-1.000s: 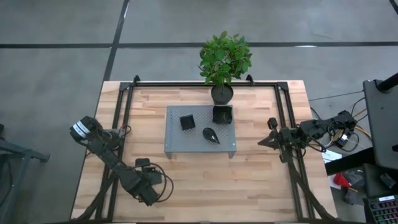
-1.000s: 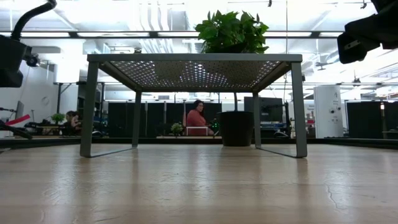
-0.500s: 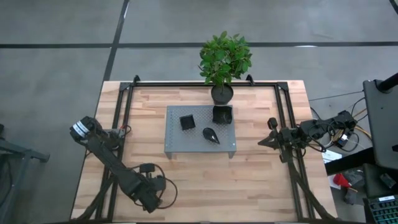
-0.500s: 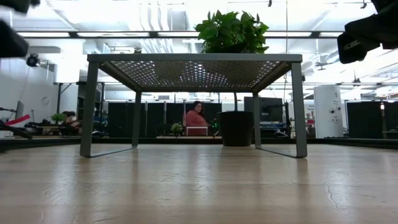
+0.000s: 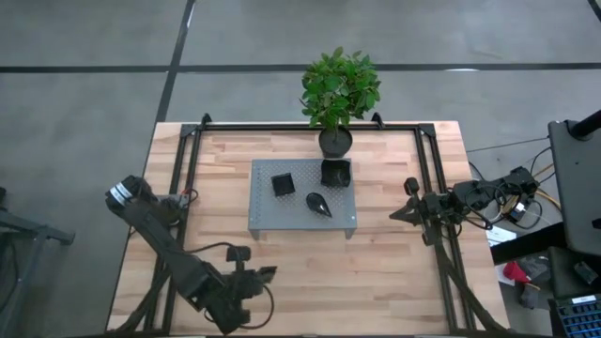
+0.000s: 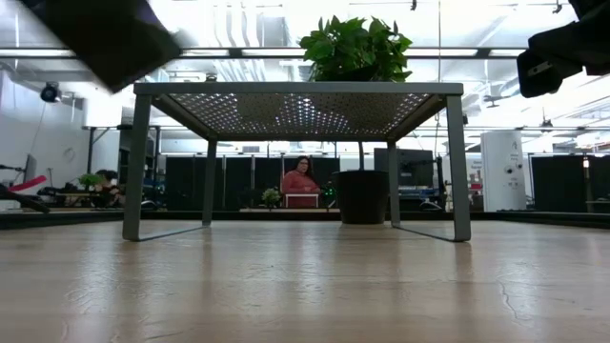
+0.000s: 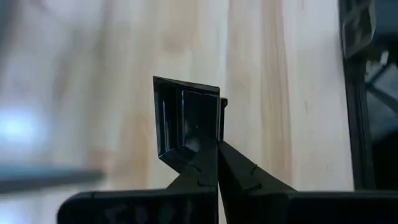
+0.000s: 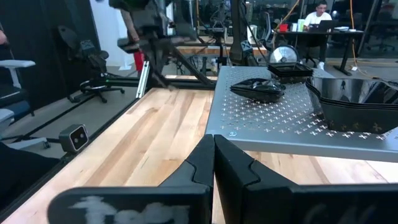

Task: Pick & Place Mini shaped plates
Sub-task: Stack the black square plate on the black square plates on the shelf

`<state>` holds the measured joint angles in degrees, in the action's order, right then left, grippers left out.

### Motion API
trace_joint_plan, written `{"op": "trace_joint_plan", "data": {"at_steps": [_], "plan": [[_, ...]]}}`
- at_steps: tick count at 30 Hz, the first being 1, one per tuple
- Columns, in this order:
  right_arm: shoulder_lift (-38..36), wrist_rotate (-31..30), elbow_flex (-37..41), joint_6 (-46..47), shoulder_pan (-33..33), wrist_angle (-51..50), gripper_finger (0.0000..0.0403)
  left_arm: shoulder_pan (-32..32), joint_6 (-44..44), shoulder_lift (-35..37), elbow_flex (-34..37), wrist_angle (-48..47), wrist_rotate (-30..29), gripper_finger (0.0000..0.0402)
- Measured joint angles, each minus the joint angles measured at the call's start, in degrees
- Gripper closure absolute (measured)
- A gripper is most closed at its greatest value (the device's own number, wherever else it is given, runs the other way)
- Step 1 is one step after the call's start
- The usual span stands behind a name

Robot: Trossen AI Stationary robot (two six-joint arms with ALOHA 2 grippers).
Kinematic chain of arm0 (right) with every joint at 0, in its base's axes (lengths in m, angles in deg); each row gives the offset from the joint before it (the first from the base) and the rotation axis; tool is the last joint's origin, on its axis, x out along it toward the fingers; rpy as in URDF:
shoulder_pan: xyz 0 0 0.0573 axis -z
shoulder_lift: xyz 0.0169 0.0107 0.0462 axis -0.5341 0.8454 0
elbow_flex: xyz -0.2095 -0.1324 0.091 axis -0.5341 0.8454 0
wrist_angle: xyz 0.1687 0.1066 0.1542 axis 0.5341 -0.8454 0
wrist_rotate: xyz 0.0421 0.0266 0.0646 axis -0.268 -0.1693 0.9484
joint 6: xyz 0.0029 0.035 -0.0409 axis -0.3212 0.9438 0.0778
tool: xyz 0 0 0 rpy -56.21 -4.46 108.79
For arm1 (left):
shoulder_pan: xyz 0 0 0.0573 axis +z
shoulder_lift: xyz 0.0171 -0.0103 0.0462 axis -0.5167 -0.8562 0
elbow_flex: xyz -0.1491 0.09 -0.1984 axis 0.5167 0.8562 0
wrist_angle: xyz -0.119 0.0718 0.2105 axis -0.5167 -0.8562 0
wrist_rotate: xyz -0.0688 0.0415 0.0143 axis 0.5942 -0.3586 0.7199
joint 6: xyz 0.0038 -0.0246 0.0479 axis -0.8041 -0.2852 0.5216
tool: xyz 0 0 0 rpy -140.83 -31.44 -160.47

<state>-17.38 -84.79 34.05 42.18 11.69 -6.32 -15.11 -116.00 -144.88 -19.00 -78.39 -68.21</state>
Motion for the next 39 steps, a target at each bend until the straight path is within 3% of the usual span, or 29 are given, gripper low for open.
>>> {"op": "trace_joint_plan", "data": {"at_steps": [11, 24, 29, 39], "plan": [[0.0, 0.0, 0.0, 0.1, 0.0, 0.0, 0.0394, 0.0, 12.7, 0.0, -8.0, 0.0, -22.3, 0.0401], [0.0, 0.0, 0.0, 0.0, 0.0, 0.0, 0.0394, 1.6, 18.0, 0.0, -7.9, 0.1, -48.3, 0.0401], [0.0, 0.0, 0.0, 0.1, 0.0, 0.0, 0.0394, 5.2, 18.1, 0.0, -7.9, 0.1, -50.5, 0.0401], [0.0, 0.0, 0.0, 0.1, 0.0, 0.0, 0.0394, 13.6, 18.4, 0.0, -7.9, -0.4, -46.0, 0.0401]]}}
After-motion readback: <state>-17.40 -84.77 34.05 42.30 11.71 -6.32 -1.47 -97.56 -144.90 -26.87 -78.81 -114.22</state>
